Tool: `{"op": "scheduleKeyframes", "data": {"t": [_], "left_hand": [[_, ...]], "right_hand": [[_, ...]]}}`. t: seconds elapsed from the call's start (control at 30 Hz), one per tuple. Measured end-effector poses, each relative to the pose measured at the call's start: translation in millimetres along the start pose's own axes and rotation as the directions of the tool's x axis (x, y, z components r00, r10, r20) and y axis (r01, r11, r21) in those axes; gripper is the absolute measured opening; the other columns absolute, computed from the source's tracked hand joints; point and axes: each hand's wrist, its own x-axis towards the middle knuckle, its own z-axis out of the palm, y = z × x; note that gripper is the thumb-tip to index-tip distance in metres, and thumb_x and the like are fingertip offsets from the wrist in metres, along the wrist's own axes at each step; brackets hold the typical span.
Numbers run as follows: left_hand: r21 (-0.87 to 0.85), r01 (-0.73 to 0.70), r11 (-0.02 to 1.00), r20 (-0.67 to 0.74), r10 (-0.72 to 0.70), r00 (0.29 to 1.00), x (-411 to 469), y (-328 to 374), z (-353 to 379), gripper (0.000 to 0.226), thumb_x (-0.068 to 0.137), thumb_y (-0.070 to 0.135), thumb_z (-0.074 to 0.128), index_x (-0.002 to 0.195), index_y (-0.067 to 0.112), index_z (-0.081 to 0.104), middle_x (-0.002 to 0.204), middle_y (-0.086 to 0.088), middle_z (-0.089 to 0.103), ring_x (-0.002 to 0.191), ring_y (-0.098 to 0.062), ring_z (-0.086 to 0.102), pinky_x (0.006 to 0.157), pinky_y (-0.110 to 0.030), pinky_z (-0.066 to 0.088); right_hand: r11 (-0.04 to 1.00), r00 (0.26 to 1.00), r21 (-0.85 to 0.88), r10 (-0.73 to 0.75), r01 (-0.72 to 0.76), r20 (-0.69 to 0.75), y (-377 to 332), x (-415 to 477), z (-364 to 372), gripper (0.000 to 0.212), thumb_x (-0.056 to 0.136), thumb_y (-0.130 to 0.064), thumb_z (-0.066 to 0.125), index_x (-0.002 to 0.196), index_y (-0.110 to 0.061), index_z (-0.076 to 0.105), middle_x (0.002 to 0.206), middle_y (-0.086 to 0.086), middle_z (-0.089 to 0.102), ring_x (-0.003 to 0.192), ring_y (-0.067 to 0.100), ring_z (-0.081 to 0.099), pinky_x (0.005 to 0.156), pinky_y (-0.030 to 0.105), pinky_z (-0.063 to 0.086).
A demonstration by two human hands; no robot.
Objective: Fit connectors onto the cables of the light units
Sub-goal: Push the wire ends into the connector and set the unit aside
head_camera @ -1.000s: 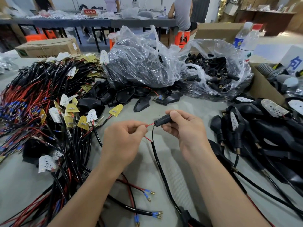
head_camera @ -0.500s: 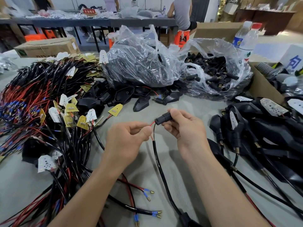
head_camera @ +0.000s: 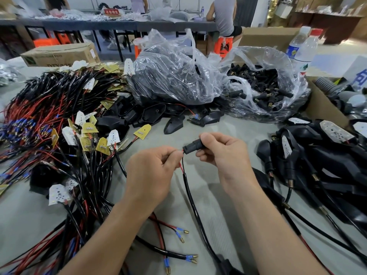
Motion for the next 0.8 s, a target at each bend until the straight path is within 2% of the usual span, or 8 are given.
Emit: {"op": "scheduleKeyframes", "data": {"t": [0.13,0.23,0.33,0.4,0.47,0.57,0.7,0.8], "left_hand": [[0.055,0.025,0.998,-0.005,-0.025,1.0,3,-3,0,0.031,0.087,0.05,0.06,0.072,0.026,0.074,0.061,0.006,0.07,0.059,-0.017,0.067,0.063,-0.038,0.055],[-0.244,0.246,0.938,0.121,-0.222,0.967,8,-1,4,0.021,0.093,0.024,0.071,0.073,0.025,0.078,0.068,0.007,0.076,0.066,-0.01,0.074,0.066,-0.019,0.055],[-0.483,0.476,0.735,0.302,-0.371,0.878,10,2,4,0.022,0.095,0.01,0.068,0.076,0.012,0.078,0.073,-0.01,0.077,0.065,-0.023,0.075,0.064,-0.022,0.058],[-0.517,0.501,0.694,0.33,-0.378,0.865,10,1,2,0.026,0.094,0.009,0.069,0.07,0.011,0.079,0.068,-0.012,0.074,0.057,-0.024,0.069,0.058,-0.023,0.057],[-0.424,0.434,0.795,0.274,-0.345,0.898,11,-3,0,0.024,0.091,0.012,0.072,0.07,0.019,0.081,0.062,-0.006,0.071,0.055,-0.02,0.065,0.057,-0.03,0.057],[-0.097,0.253,0.963,0.164,-0.235,0.958,9,-9,-4,0.021,0.088,0.024,0.074,0.069,0.033,0.079,0.058,0.003,0.07,0.052,-0.014,0.064,0.056,-0.033,0.056],[0.089,-0.001,0.996,0.169,-0.014,0.985,5,-8,-3,0.024,0.086,0.034,0.067,0.075,0.013,0.069,0.053,-0.002,0.056,0.048,-0.009,0.041,0.05,-0.033,0.042],[0.124,-0.113,0.986,0.225,0.083,0.971,2,-4,-3,0.025,0.091,0.03,0.068,0.075,0.01,0.07,0.055,-0.005,0.046,0.05,-0.01,0.03,0.046,-0.028,0.029]], "right_hand": [[0.999,0.999,-0.02,-0.04,0.04,-0.02,0,0,-1,0.003,0.09,-0.002,0.072,0.089,-0.003,0.074,0.067,0.01,0.073,0.053,0.016,0.065,0.056,0.021,0.054],[0.996,0.998,0.09,-0.02,0.025,-0.054,1,3,-2,0.007,0.091,-0.001,0.071,0.085,-0.006,0.072,0.066,0.009,0.072,0.052,0.014,0.065,0.055,0.02,0.054],[0.99,0.999,0.141,0.003,0.004,-0.05,2,5,-4,0.008,0.092,-0.002,0.07,0.086,-0.006,0.07,0.066,0.008,0.071,0.052,0.013,0.065,0.054,0.019,0.054],[0.992,1.0,0.125,0.002,0.0,-0.016,3,6,-5,0.007,0.092,-0.001,0.069,0.087,-0.005,0.07,0.067,0.009,0.072,0.053,0.014,0.065,0.055,0.02,0.054],[0.997,1.0,0.073,0.002,-0.004,0.029,2,6,-8,0.006,0.091,-0.001,0.07,0.087,-0.005,0.071,0.068,0.01,0.072,0.053,0.015,0.065,0.055,0.02,0.054],[0.999,0.997,-0.053,0.01,-0.006,0.082,1,7,-15,0.005,0.09,-0.001,0.071,0.086,-0.004,0.072,0.066,0.011,0.07,0.051,0.014,0.061,0.051,0.02,0.05],[0.986,0.999,-0.165,-0.002,0.008,0.034,6,9,-14,0.01,0.092,-0.002,0.069,0.082,-0.005,0.07,0.054,0.006,0.061,0.045,0.012,0.051,0.044,0.019,0.041],[0.991,0.998,-0.131,-0.002,-0.006,-0.061,12,11,-10,0.014,0.093,-0.003,0.067,0.08,-0.009,0.067,0.05,0.0,0.058,0.041,0.009,0.049,0.042,0.018,0.039]]}}
